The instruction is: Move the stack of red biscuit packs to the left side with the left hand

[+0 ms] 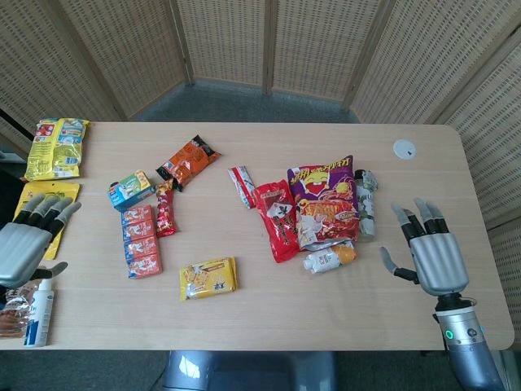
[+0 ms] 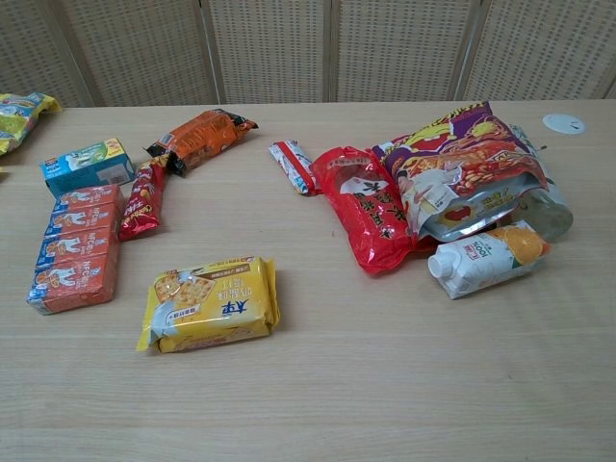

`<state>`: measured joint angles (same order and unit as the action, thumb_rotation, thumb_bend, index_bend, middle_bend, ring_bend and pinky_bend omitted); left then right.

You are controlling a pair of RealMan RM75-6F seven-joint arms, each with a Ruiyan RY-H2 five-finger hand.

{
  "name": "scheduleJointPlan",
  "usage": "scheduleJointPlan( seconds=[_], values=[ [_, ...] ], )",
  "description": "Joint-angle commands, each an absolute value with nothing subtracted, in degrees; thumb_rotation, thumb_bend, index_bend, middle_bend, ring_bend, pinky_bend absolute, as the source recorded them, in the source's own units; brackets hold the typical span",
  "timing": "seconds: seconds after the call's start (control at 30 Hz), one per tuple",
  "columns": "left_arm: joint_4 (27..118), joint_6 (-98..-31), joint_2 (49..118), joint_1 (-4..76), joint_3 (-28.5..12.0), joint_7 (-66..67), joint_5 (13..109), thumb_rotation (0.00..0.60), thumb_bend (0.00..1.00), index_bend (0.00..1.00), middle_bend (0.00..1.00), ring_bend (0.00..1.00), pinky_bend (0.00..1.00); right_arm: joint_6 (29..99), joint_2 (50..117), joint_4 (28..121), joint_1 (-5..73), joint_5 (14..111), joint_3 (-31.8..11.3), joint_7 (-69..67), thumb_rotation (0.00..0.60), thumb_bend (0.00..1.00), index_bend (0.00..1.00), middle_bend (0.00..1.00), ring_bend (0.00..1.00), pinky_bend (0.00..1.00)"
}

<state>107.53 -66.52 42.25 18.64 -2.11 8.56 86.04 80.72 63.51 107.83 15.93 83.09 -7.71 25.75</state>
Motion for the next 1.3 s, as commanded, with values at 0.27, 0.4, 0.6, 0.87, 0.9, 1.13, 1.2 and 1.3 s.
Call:
scheduleJointPlan(
  seconds=[0.27, 0.4, 0.6, 0.87, 0.9, 1.13, 1.2, 1.3],
  values=[
    [100.3, -56.2, 49.6, 23.1, 0.9, 16.8, 87.6, 0.6, 0.22, 0.0, 0.0, 0.0, 0.0, 80.1, 64.2, 108.0, 16.4, 82.4, -7.9, 26.6, 0.07, 0.44, 0.0, 0.24, 0.0, 0.03],
    [96.0, -54.6, 54.3, 24.2, 1.4, 18.2, 88.2, 0.6, 0.22, 0.0, 0.0, 0.0, 0.0, 80.6, 63.7, 108.3, 16.0, 82.4, -7.9, 26.7, 0.07, 0.44, 0.0, 0.24, 0.0, 0.03],
    [91.2, -53.3, 59.8, 25.4, 1.9, 18.3, 88.6, 0.6, 0.22, 0.0, 0.0, 0.0, 0.0, 81.9, 62.3, 109.0, 14.9, 82.5, -7.8, 26.5, 0.069, 0.44, 0.0, 0.24, 0.0, 0.03],
    [81.4, -54.1, 69.2, 26.7, 2.2, 19.0, 90.5, 0.6, 0.22, 0.0, 0.0, 0.0, 0.0, 83.2, 61.2, 109.4, 13.7, 82.6, -7.5, 25.7, 0.066, 0.44, 0.0, 0.24, 0.0, 0.03],
    [80.0, -54.2, 70.4, 26.9, 2.2, 19.4, 90.7, 0.6, 0.22, 0.0, 0.0, 0.0, 0.0, 83.4, 61.0, 109.4, 13.5, 82.6, -7.5, 25.7, 0.068, 0.44, 0.0, 0.24, 0.0, 0.03],
    [71.6, -53.9, 78.1, 28.5, 1.8, 17.4, 90.8, 0.6, 0.22, 0.0, 0.0, 0.0, 0.0, 84.3, 59.7, 110.2, 12.5, 82.7, -7.4, 25.2, 0.071, 0.44, 0.0, 0.24, 0.0, 0.03],
    [70.2, -53.9, 79.2, 29.0, 1.7, 17.1, 90.9, 0.6, 0.22, 0.0, 0.0, 0.0, 0.0, 84.5, 59.4, 110.3, 12.3, 82.7, -7.4, 25.1, 0.07, 0.44, 0.0, 0.24, 0.0, 0.03],
    [68.0, -54.3, 81.1, 29.5, 1.6, 16.4, 91.1, 0.6, 0.22, 0.0, 0.0, 0.0, 0.0, 84.6, 59.1, 110.4, 12.0, 82.5, -7.4, 24.8, 0.07, 0.44, 0.0, 0.24, 0.0, 0.03]
  ],
)
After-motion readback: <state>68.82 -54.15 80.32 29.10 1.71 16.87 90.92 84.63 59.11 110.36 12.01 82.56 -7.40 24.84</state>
